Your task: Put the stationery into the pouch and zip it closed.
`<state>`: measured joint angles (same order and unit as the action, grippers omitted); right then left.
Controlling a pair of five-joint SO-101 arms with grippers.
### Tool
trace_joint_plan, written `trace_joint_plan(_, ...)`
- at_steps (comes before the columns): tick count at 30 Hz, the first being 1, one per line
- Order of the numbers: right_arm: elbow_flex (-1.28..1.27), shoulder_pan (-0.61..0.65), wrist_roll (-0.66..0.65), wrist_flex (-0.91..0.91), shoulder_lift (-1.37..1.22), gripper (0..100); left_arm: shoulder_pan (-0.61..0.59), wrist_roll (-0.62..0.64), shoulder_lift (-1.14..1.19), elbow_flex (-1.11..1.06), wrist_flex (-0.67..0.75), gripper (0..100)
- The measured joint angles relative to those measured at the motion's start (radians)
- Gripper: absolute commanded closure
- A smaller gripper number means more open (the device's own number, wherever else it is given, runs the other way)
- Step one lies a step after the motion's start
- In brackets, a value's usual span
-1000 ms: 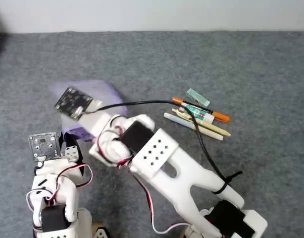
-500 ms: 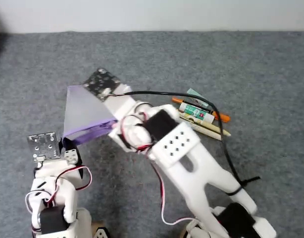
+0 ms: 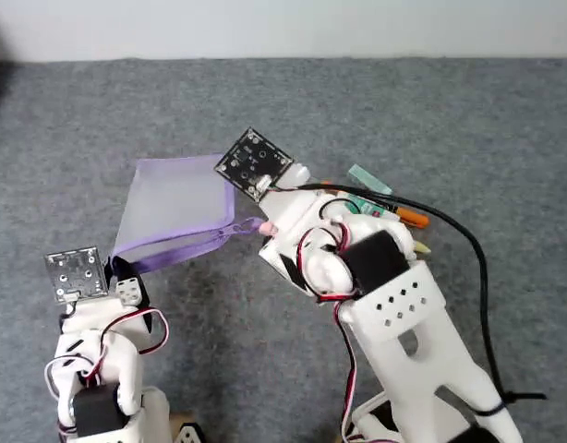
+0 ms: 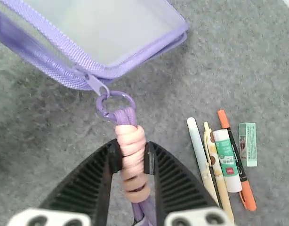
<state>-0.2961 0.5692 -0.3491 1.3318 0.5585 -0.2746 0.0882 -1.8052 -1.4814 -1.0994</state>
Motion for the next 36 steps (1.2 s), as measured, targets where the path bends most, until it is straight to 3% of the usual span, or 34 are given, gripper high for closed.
trace_joint_plan(8, -0.012, 0.052, 0.000, 0.000, 0.015, 99.1, 0.201, -0.003, 0.000, 0.000, 0.000, 84)
trace_joint_plan(17, -0.012, 0.052, 0.000, 0.000, 0.015, 99.1, 0.149, 0.049, 0.000, -0.063, 0.017, 80)
trace_joint_plan(20, -0.012, 0.052, 0.000, 0.000, 0.015, 99.1, 0.140, 0.049, 0.000, -0.098, 0.060, 83)
trace_joint_plan(25, -0.012, 0.054, -0.002, 0.000, 0.077, 99.1, 0.137, 0.052, 0.000, -0.161, 0.172, 99)
trace_joint_plan(29, -0.012, 0.031, -0.003, 0.051, 0.097, 99.1, 0.138, 0.052, 0.000, -0.155, 0.196, 99)
trace_joint_plan(36, -0.071, -0.074, -0.003, -0.025, 0.100, 99.1, 0.140, 0.049, 0.000, 0.020, 0.014, 99)
